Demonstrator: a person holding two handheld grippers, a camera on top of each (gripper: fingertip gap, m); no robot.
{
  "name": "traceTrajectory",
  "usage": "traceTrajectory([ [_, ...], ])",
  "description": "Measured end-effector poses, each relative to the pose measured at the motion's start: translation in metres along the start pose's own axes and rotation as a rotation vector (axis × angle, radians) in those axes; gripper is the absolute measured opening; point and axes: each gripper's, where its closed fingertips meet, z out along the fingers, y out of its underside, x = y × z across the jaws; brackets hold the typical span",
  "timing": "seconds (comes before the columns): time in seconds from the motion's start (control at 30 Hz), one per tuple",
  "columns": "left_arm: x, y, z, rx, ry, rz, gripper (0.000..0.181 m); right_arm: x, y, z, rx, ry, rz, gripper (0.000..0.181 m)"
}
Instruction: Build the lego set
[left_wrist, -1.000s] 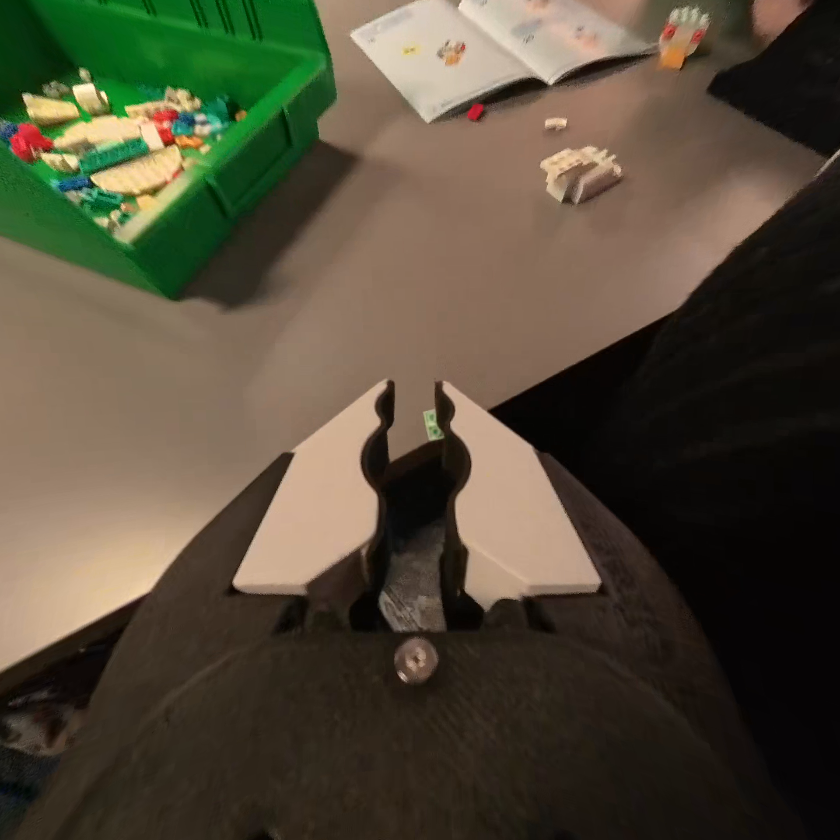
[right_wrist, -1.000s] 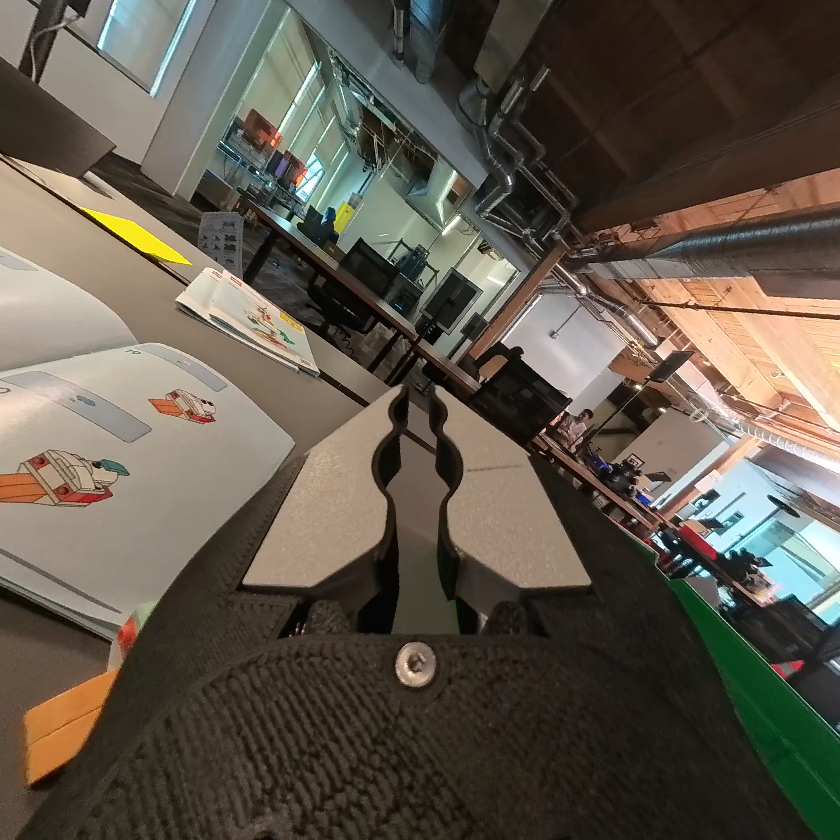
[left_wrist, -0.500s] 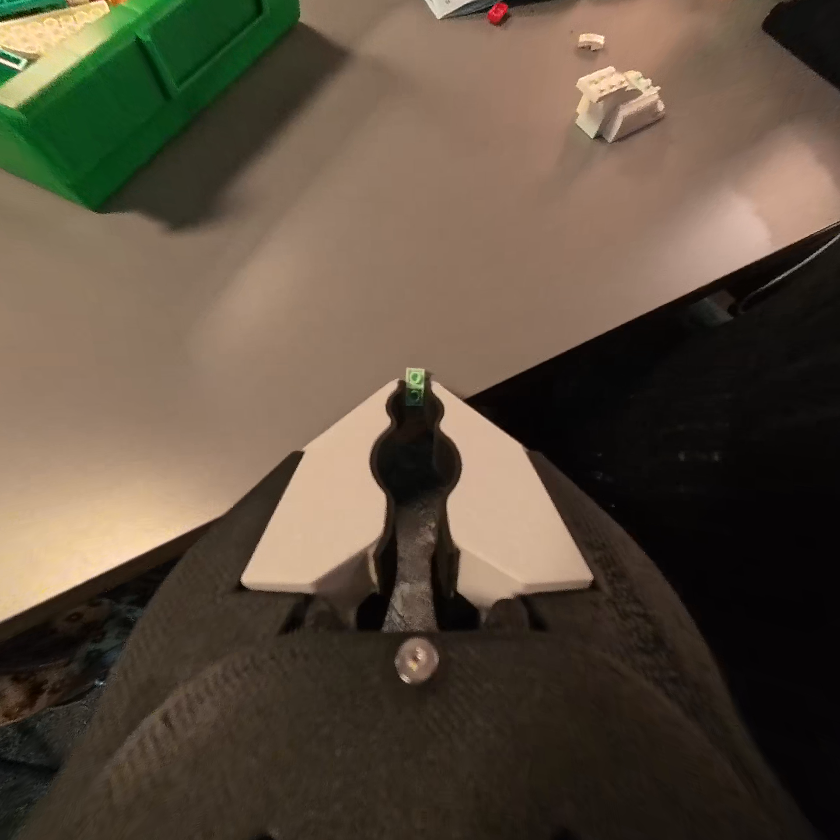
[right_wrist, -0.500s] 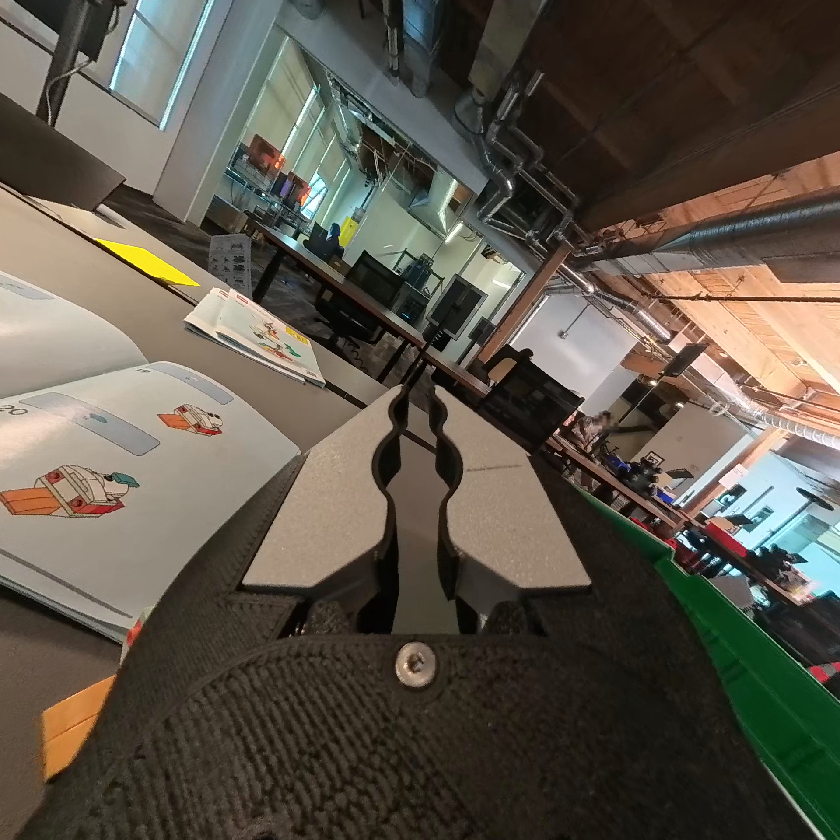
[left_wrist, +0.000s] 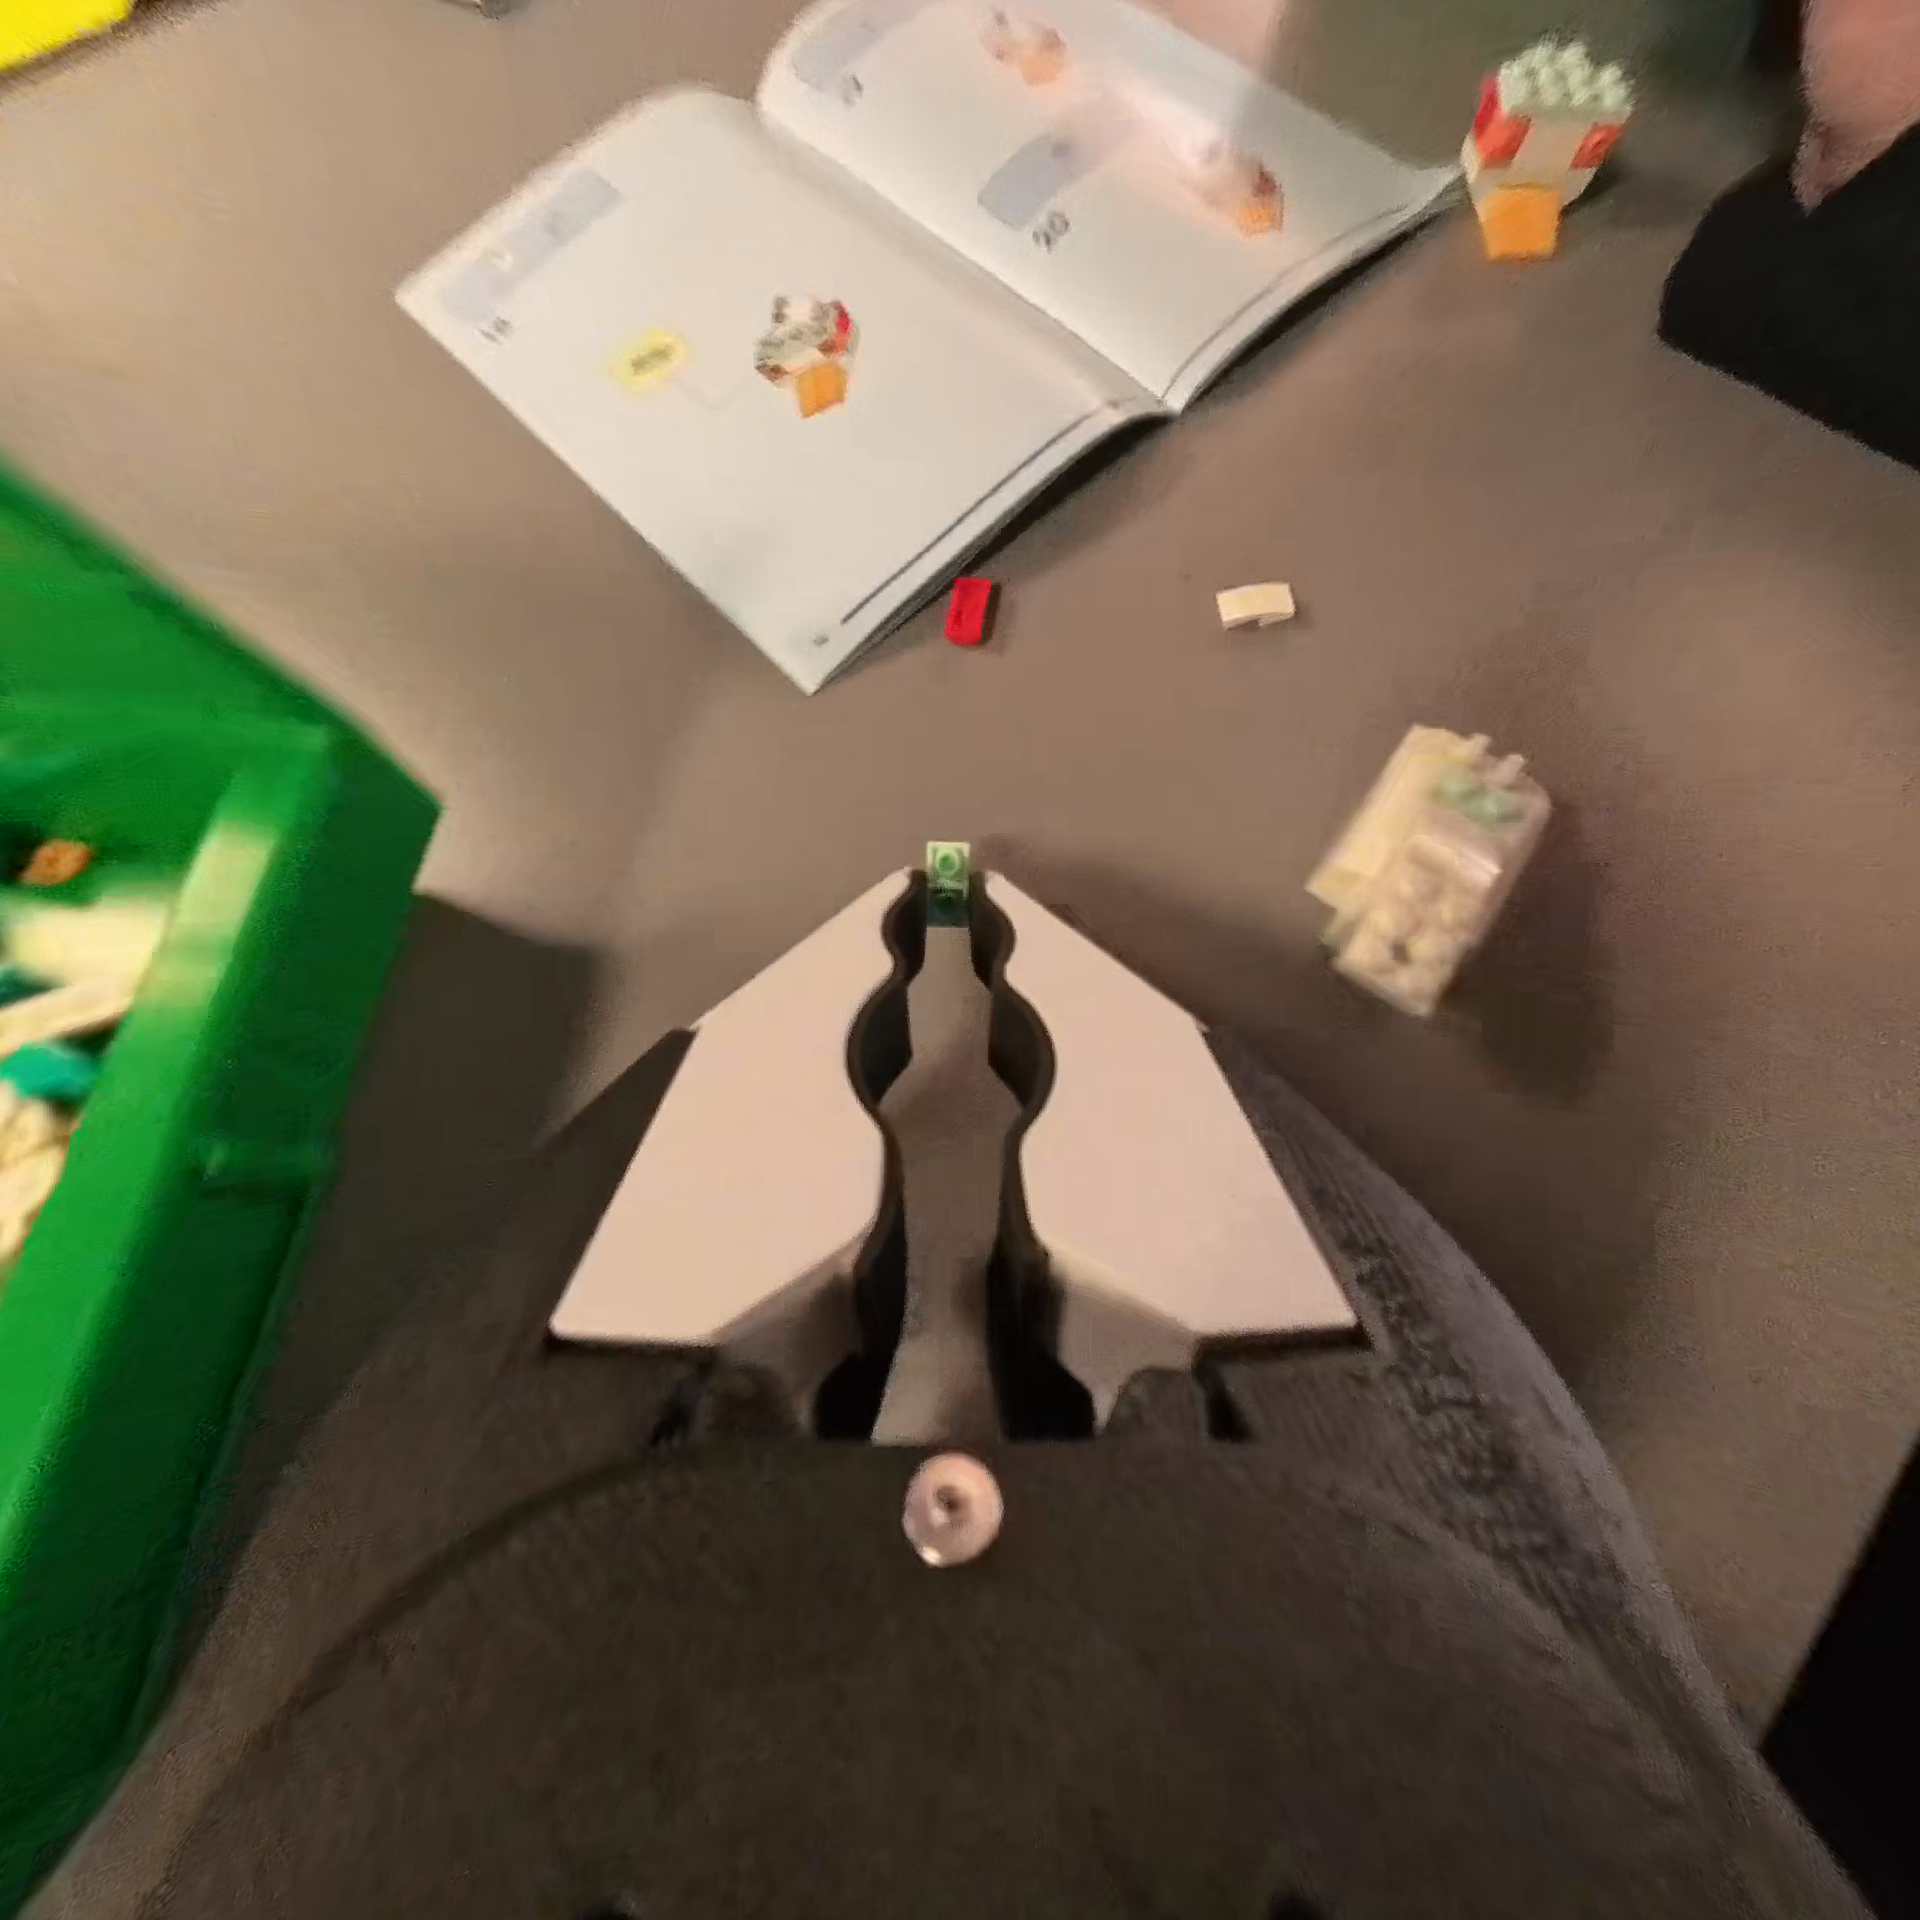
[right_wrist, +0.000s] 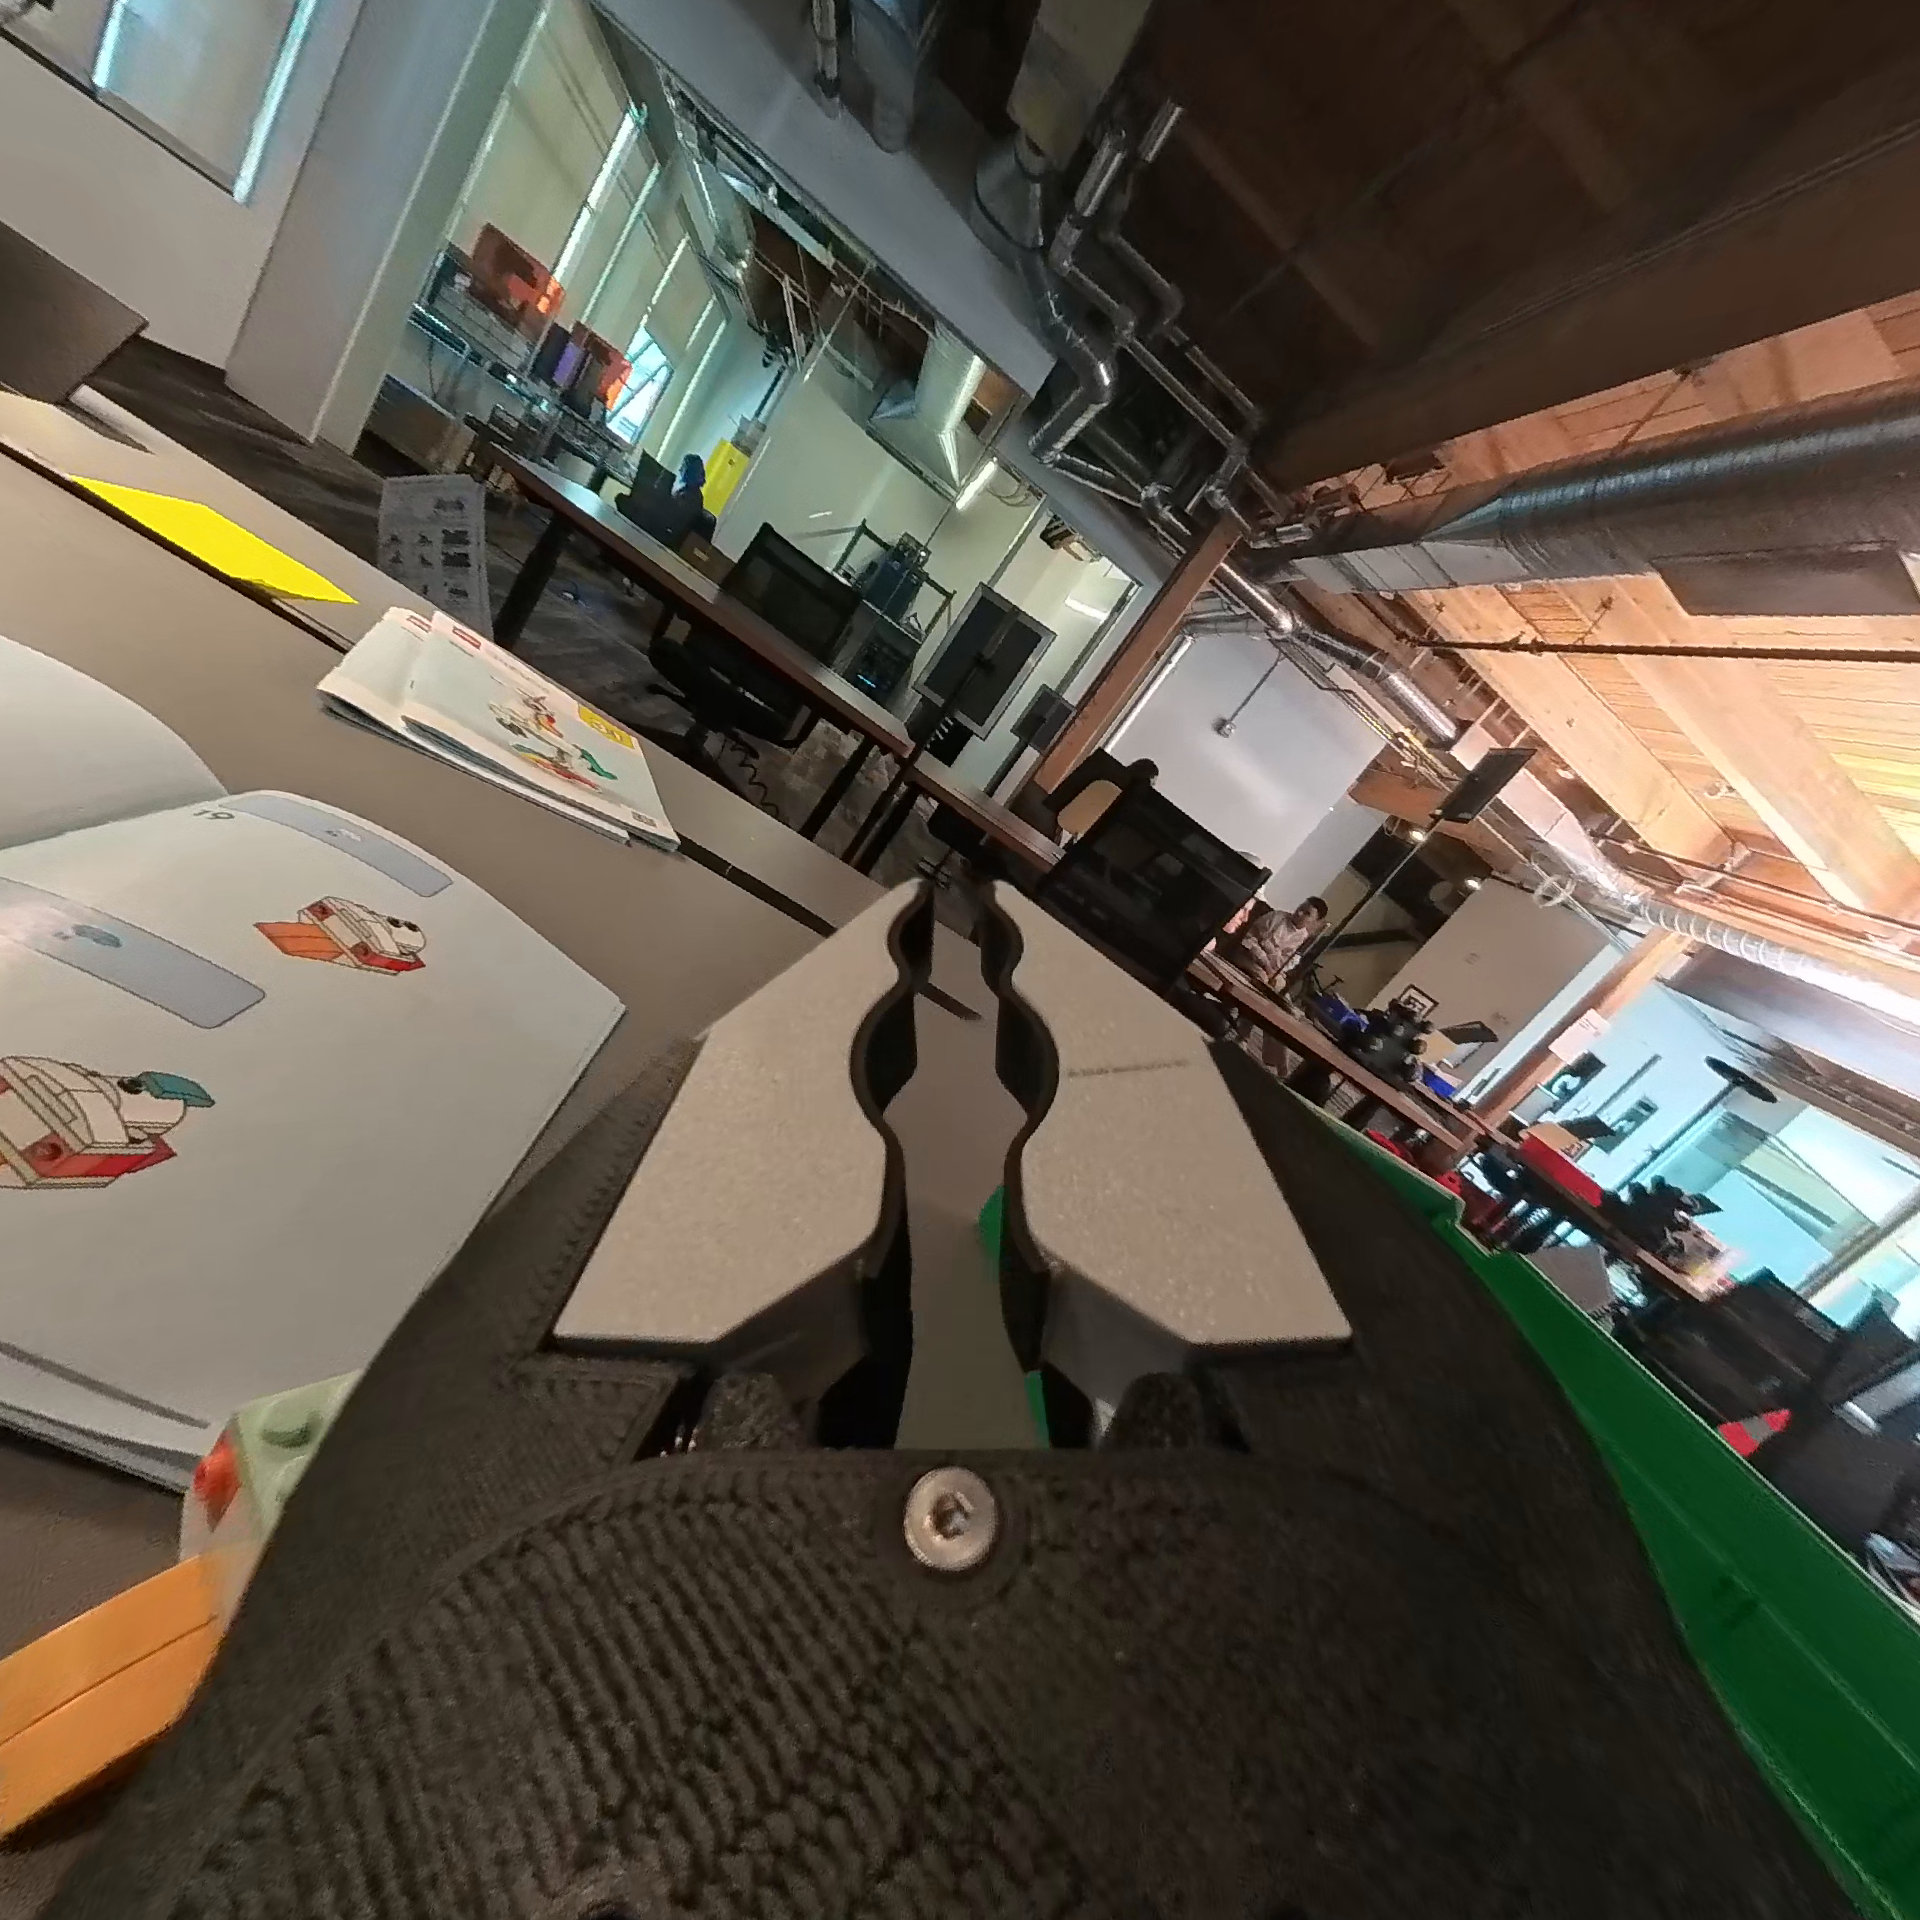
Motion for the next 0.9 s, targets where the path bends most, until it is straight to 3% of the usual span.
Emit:
traceTrajectory([
  [0.03, -0.001, 0.001, 0.010, -0.049, 0.018, 0.015, 0.007, 0.001, 0.001, 0.000, -0.005, 0.006, -0.003, 0.007],
  [0.17, -0.008, -0.006, 0.027, -0.072, 0.015, 0.067, 0.009, 0.003, 0.003, 0.001, -0.020, 0.023, -0.016, 0.007],
  [0.23, -0.012, -0.008, 0.027, -0.053, 0.008, 0.065, 0.030, 0.004, 0.004, 0.001, -0.027, 0.030, -0.021, 0.007],
  [0.33, -0.008, -0.014, 0.017, 0.005, 0.037, 0.074, 0.042, 0.004, 0.006, 0.002, -0.042, 0.037, -0.034, 0.007],
  [0.47, 0.001, -0.035, -0.032, 0.186, 0.105, 0.109, 0.037, 0.004, 0.007, 0.002, -0.050, 0.042, -0.052, 0.007],
  [0.57, -0.003, -0.029, -0.067, 0.234, 0.147, 0.163, 0.037, 0.006, 0.009, 0.003, -0.061, 0.053, -0.050, 0.007],
  [0.67, -0.007, -0.028, -0.105, 0.284, 0.227, 0.069, 0.036, 0.010, 0.011, 0.003, -0.073, 0.072, -0.041, 0.007],
  [0.77, -0.037, -0.032, -0.143, 0.351, 0.192, -0.068, 0.030, 0.013, 0.014, 0.003, -0.086, 0.087, -0.032, 0.007],
  [0.9, -0.111, -0.027, -0.180, 0.339, -0.020, -0.146, 0.027, 0.013, 0.016, 0.004, -0.099, 0.088, -0.035, 0.007],
])
